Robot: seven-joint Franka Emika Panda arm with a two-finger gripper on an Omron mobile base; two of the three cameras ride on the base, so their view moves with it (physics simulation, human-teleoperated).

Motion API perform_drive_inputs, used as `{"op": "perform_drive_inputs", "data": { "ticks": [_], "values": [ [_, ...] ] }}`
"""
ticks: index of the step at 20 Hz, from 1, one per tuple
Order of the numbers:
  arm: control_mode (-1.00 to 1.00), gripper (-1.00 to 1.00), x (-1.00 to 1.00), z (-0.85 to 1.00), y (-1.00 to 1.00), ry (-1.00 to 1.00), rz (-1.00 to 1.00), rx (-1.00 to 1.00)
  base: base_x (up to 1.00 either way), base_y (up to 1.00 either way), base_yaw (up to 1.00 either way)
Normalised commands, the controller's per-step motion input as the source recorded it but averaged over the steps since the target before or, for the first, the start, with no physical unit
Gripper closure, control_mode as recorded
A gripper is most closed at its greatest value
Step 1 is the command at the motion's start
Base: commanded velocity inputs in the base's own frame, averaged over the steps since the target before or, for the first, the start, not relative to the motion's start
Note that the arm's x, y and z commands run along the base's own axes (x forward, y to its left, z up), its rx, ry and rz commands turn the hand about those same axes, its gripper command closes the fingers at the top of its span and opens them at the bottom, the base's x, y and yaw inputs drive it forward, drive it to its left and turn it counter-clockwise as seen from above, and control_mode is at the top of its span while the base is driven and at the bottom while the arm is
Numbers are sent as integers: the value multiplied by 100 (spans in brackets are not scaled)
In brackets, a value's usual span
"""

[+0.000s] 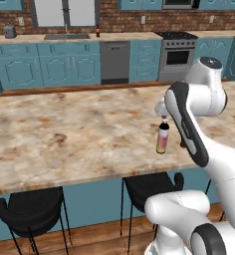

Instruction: Place the large bottle from the dining counter next to the other large bottle outside the sink, and place the small bottle from the dining counter next to the other small bottle inside the sink.

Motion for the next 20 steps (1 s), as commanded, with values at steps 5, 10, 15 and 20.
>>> {"op": "perform_drive_inputs", "data": {
  "ticks": [5, 10, 15, 20],
  "values": [
    [-100, -100, -14, -10, -3, -11, 0, 0, 0, 0, 0],
    [-100, -100, -10, -10, -9, -8, 0, -3, 0, 0, 0],
    [-100, -100, -4, -12, -14, -4, 0, -6, 0, 0, 0],
    [-100, -100, 0, -23, -20, 0, 0, -2, 0, 0, 0]
  ]
}}
